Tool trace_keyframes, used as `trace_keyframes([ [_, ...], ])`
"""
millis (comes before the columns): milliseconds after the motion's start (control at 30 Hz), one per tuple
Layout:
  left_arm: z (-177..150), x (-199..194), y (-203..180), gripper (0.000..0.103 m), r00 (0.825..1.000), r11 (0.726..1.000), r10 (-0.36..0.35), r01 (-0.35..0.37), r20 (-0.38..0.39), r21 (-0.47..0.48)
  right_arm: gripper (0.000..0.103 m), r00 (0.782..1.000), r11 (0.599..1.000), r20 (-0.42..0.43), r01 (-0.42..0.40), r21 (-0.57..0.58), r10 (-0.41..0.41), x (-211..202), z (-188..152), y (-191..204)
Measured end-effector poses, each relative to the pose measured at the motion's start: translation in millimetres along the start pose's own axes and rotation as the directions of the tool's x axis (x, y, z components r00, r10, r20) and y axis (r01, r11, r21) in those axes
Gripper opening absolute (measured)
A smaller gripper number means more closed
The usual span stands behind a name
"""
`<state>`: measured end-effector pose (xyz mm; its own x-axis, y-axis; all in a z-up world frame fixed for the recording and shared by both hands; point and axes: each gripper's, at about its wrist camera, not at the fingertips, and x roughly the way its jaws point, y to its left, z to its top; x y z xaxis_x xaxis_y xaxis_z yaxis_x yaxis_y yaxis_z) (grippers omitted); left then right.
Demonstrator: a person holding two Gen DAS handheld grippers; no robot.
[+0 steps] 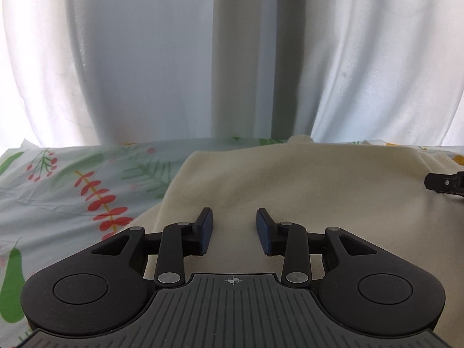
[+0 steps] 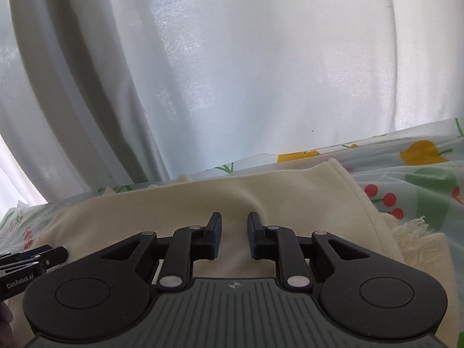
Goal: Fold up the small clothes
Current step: 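Withdraw both open grippers from the folded dress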
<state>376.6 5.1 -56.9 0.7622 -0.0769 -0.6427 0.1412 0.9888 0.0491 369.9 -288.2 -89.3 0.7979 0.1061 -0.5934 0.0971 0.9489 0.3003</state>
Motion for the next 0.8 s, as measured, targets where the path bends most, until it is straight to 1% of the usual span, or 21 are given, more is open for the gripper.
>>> trace_keyframes([
  [33, -4, -9, 4, 0.039, 1.000, 1.000, -0.010, 0.010, 0.002, 0.006, 0.020, 1.000, 1.000, -0.002, -0.011, -0.003, 0.011, -15, -4, -1],
  [67, -7, -17, 7, 0.044, 1.000, 1.000, -0.009, 0.008, 0.004, 0.006, 0.027, 1.000, 1.000, -0.014, -0.008, -0.012, 0.008, -31, -11, -2],
  [100, -13, -27, 12, 0.048, 1.000, 1.000, 0.004, -0.004, 0.009, -0.003, 0.028, 1.000, 0.999, -0.017, -0.016, -0.028, 0.015, -48, -18, -4],
  [133, -18, -35, 17, 0.050, 1.000, 1.000, 0.007, -0.007, 0.012, -0.010, 0.029, 0.999, 0.998, -0.002, -0.034, -0.047, 0.034, -67, -27, -9],
  [167, -23, -41, 22, 0.050, 1.000, 1.000, 0.009, -0.009, 0.003, -0.015, 0.033, 1.000, 0.997, -0.007, -0.031, -0.064, 0.030, -81, -36, -14],
  [200, -28, -45, 27, 0.052, 1.000, 1.000, 0.018, -0.018, -0.012, -0.020, 0.035, 1.000, 0.997, -0.028, -0.007, -0.079, 0.005, -92, -44, -20],
  [233, -33, -52, 32, 0.053, 0.999, 0.999, 0.040, -0.041, -0.024, -0.027, 0.035, 0.999, 0.996, -0.035, 0.024, -0.087, -0.027, -105, -54, -29],
  [267, -37, -59, 38, 0.053, 0.998, 0.998, 0.048, -0.050, -0.042, -0.041, 0.034, 0.999, 0.995, -0.014, 0.051, -0.084, -0.052, -120, -62, -36],
  [300, -39, -65, 43, 0.052, 0.998, 0.997, 0.040, -0.044, -0.054, -0.064, 0.034, 0.996, 0.993, -0.015, 0.086, -0.076, -0.087, -131, -67, -40],
  [333, -42, -75, 49, 0.052, 0.997, 0.995, 0.022, -0.029, -0.072, -0.100, 0.034, 0.996, 0.994, -0.020, 0.083, -0.065, -0.084, -141, -72, -43],
  [367, -45, -83, 54, 0.050, 0.996, 0.991, 0.006, -0.018, -0.086, -0.132, 0.034, 0.996, 0.995, -0.034, 0.085, -0.050, -0.087, -150, -77, -46],
  [400, -48, -91, 58, 0.049, 0.995, 0.987, -0.006, -0.010, -0.099, -0.158, 0.035, 0.993, 0.993, -0.046, 0.111, -0.040, -0.113, -157, -81, -48],
  [467, -56, -104, 61, 0.045, 0.993, 0.984, -0.025, 0.003, -0.119, -0.180, 0.035, 0.987, 0.988, -0.064, 0.142, -0.059, -0.145, -165, -88, -51],
  [500, -59, -111, 61, 0.045, 0.993, 0.984, -0.026, 0.004, -0.119, -0.181, 0.035, 0.987, 0.988, -0.062, 0.143, -0.059, -0.147, -168, -89, -53],
  [567, -64, -120, 59, 0.045, 0.991, 0.987, -0.027, 0.006, -0.129, -0.162, 0.035, 0.990, 0.992, -0.064, 0.125, -0.029, -0.127, -174, -89, -59],
  [633, -67, -121, 58, 0.044, 0.987, 0.986, -0.054, 0.029, -0.151, -0.166, 0.035, 0.994, 0.996, -0.067, 0.090, -0.013, -0.091, -173, -87, -59],
  [667, -69, -120, 58, 0.043, 0.984, 0.983, -0.070, 0.040, -0.166, -0.177, 0.033, 0.995, 0.997, -0.073, 0.072, -0.024, -0.074, -170, -87, -57],
  [700, -70, -117, 59, 0.041, 0.980, 0.981, -0.079, 0.043, -0.185, -0.188, 0.028, 0.995, 0.998, -0.082, 0.061, -0.034, -0.063, -167, -87, -56],
  [733, -72, -116, 59, 0.039, 0.979, 0.981, -0.072, 0.034, -0.192, -0.193, 0.025, 0.994, 0.997, -0.092, 0.058, -0.047, -0.062, -161, -87, -52],
  [767, -72, -115, 59, 0.036, 0.980, 0.981, -0.072, 0.036, -0.186, -0.190, 0.024, 0.993, 0.996, -0.091, 0.066, -0.062, -0.071, -159, -88, -50],
  [800, -71, -114, 59, 0.026, 0.980, 0.981, -0.075, 0.039, -0.186, -0.189, 0.019, 0.993, 0.994, -0.090, 0.074, -0.075, -0.081, -157, -88, -49],
])
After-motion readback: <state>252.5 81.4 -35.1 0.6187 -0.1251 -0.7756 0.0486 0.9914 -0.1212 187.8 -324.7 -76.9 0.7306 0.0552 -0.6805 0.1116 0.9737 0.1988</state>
